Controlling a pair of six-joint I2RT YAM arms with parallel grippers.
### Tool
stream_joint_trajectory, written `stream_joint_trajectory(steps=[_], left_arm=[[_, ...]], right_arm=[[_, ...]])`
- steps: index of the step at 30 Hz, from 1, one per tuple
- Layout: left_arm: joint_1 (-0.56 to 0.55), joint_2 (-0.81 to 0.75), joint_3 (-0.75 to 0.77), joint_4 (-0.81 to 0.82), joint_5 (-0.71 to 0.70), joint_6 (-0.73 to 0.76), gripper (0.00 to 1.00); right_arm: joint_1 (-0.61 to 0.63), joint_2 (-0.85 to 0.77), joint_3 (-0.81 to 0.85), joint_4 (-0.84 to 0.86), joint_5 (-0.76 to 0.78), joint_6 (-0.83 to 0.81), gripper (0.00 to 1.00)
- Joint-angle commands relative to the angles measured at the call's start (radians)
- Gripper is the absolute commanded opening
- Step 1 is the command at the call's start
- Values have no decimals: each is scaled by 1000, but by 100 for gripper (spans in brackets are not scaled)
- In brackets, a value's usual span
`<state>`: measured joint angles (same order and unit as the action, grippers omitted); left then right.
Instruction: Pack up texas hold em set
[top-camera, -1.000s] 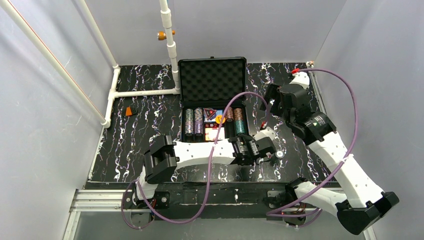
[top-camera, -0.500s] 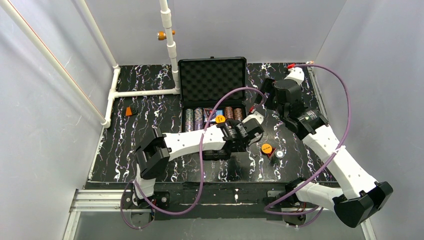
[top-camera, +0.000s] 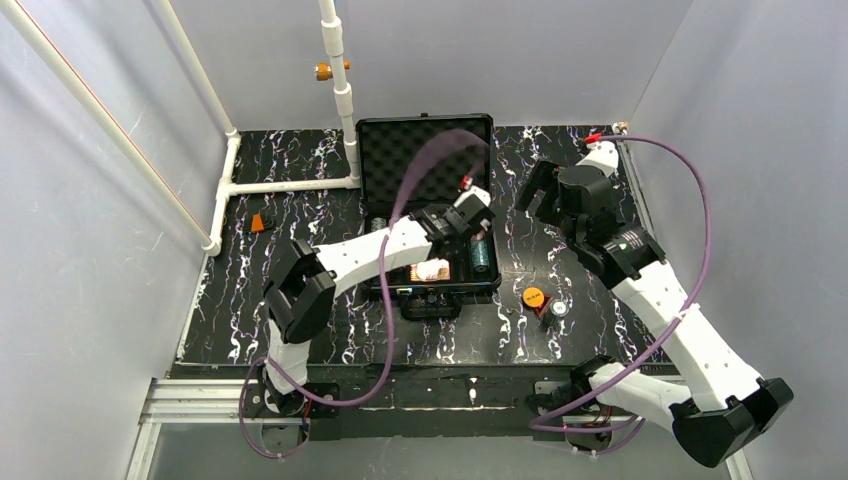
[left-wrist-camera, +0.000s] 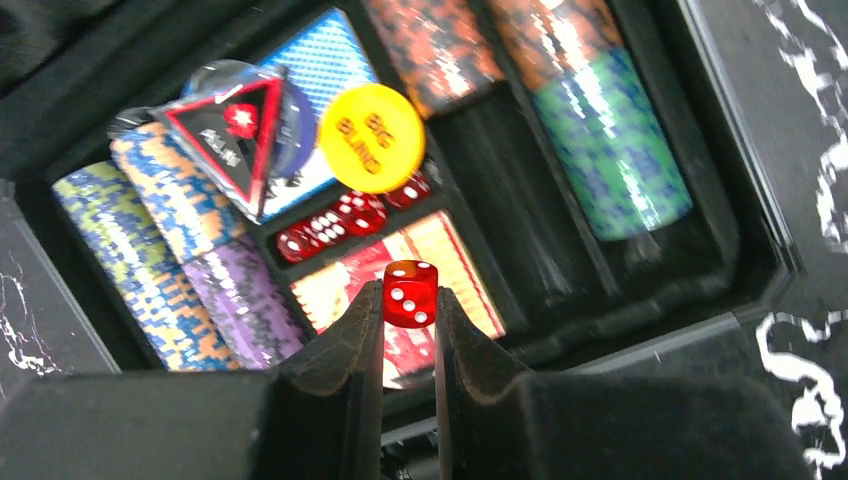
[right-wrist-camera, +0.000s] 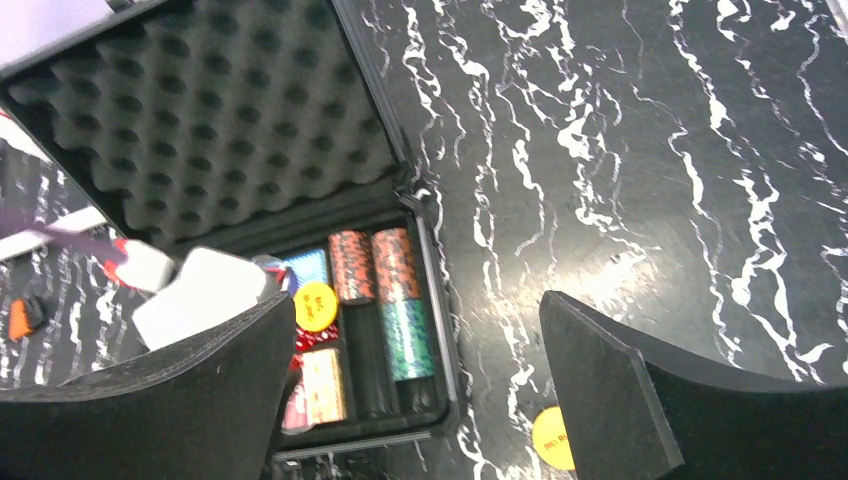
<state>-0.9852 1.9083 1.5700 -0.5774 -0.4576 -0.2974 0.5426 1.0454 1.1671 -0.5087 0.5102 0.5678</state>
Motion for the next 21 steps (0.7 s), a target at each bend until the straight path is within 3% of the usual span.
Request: stream_joint_trajectory(steps=[1, 21], left_arm=[[82, 3, 60, 18, -34, -60, 0], [180, 77, -3, 10, -55, -86, 0]], right_arm=[[0, -33, -16, -92, -4, -41, 98], [0, -47, -49, -108, -64, -38, 98]])
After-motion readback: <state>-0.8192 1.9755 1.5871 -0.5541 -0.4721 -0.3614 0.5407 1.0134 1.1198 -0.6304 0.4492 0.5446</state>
